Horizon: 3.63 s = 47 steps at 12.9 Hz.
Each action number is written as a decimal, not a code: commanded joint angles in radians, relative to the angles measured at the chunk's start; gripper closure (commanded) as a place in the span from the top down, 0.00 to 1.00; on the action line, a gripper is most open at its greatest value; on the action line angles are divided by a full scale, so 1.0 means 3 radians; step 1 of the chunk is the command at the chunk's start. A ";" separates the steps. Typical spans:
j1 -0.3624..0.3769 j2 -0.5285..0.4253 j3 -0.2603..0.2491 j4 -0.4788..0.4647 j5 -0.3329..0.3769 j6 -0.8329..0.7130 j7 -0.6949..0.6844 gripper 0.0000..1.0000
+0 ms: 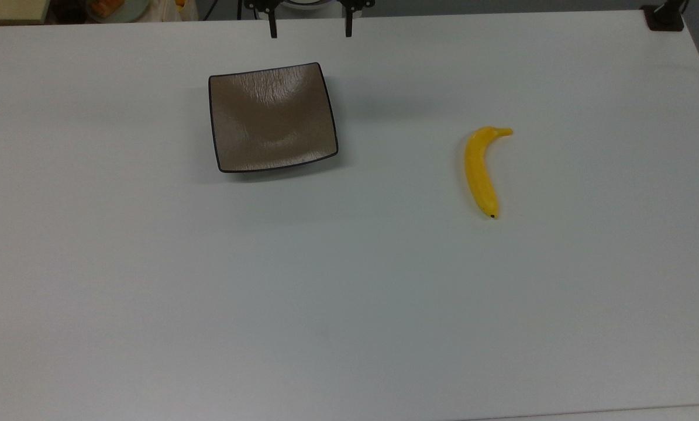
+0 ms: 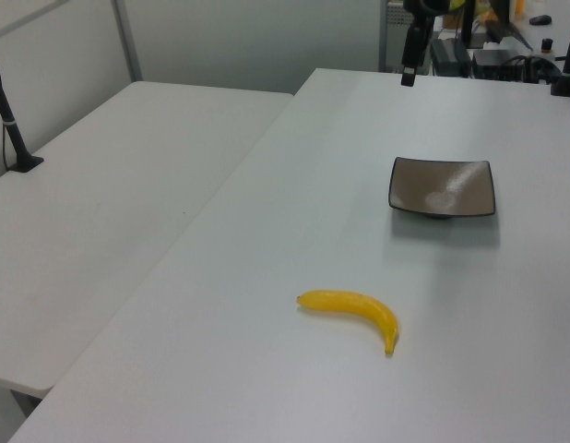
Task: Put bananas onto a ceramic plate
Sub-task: 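Move the open gripper from its raised pose toward the yellow banana, then lower the open gripper over the middle of the banana, then close the gripper on the banana and lift it off the table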
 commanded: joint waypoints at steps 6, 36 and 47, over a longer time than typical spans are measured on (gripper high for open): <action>-0.0006 0.0665 0.0490 0.1159 -0.0001 -0.0896 0.0756 1.00; 0.0653 0.2307 0.0962 0.0817 -0.0783 0.0602 0.2052 1.00; 0.0653 0.2312 0.0962 0.0776 -0.0783 0.0689 0.2022 0.00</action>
